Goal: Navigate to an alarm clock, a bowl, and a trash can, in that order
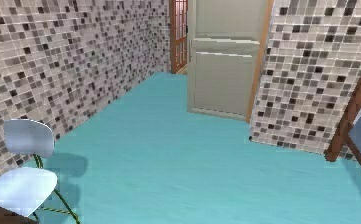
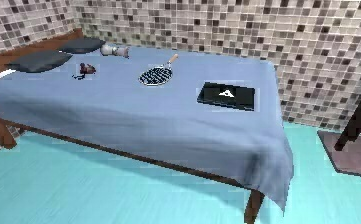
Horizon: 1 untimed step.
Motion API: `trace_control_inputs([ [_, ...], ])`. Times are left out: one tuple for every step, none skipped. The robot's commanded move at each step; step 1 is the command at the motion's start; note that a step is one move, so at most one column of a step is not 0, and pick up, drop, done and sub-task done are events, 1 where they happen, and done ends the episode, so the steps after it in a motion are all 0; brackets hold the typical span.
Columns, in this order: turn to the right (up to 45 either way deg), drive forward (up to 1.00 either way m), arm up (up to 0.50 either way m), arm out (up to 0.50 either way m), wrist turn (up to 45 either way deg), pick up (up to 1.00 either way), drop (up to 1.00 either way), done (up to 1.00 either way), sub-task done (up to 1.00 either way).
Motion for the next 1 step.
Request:
trace_control_inputs([
  [0.0,0.55,0.0,0.0,0.0,0.0,0.0,0.0,0.0],
])
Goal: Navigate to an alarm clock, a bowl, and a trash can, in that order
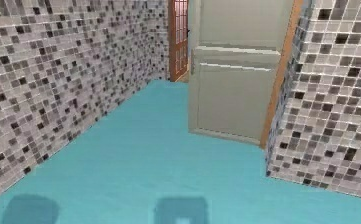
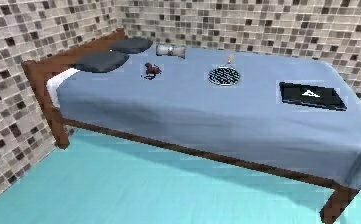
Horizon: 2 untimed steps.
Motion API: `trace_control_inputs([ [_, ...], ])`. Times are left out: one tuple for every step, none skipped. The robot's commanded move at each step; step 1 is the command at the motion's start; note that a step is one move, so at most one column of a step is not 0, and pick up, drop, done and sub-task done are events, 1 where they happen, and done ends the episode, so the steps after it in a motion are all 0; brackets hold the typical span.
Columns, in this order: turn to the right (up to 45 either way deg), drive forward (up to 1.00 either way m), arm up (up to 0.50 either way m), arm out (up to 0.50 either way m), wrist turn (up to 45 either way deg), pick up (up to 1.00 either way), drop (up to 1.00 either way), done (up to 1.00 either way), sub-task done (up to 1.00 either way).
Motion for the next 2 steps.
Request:
trace_control_inputs([
  [-12.0,0.0,0.0,0.0,0.0,0.0,0.0,0.0,0.0],
  [0.0,1.0,0.0,0.0,0.0,0.0,0.0,0.0,0.0],
])
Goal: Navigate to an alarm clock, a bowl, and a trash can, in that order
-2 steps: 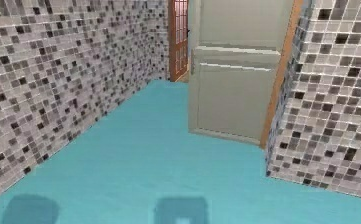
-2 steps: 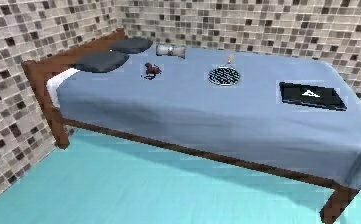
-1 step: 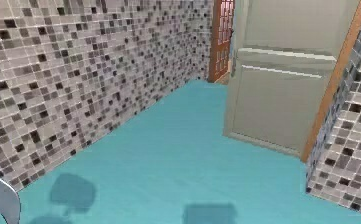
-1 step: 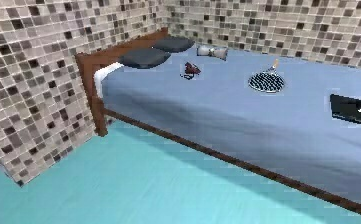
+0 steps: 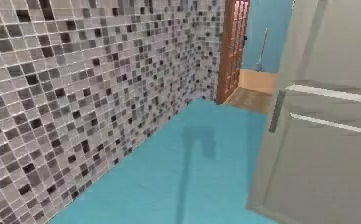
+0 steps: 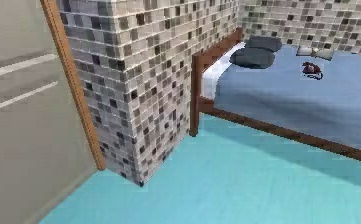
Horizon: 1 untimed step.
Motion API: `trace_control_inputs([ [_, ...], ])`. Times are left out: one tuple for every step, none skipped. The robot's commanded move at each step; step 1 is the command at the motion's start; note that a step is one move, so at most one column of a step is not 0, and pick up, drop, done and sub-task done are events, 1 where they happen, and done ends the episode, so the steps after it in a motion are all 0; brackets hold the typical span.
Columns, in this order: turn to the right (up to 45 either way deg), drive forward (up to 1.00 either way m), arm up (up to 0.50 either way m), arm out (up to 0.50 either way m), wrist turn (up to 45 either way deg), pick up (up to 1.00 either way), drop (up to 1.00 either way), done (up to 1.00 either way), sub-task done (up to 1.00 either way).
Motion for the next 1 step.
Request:
trace_control_inputs([
  [0.0,1.0,0.0,0.0,0.0,0.0,0.0,0.0,0.0],
])
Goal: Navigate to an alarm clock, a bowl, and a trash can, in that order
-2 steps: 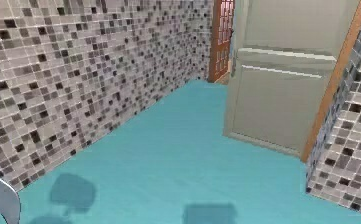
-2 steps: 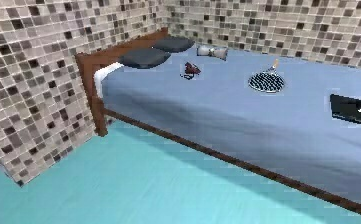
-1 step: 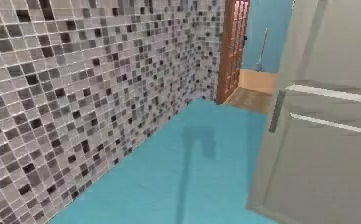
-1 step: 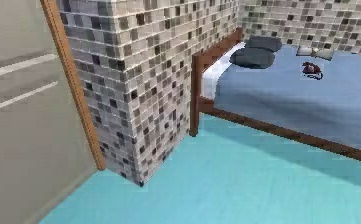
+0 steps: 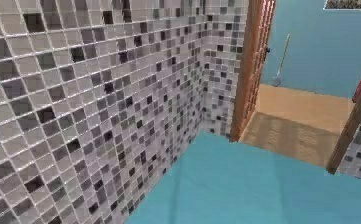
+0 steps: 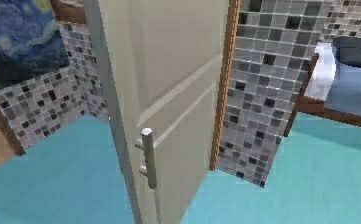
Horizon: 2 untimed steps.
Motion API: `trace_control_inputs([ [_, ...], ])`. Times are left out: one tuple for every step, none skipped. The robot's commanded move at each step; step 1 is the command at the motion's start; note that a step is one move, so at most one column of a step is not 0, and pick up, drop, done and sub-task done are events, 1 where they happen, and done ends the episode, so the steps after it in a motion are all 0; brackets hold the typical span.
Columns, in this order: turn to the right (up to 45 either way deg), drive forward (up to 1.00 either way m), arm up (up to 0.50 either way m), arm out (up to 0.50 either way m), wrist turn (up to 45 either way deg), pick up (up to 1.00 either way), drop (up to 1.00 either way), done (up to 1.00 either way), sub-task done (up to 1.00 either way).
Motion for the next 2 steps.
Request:
trace_control_inputs([
  [-24.0,0.0,0.0,0.0,0.0,0.0,0.0,0.0,0.0],
  [-3.0,0.0,0.0,0.0,0.0,0.0,0.0,0.0,0.0],
])
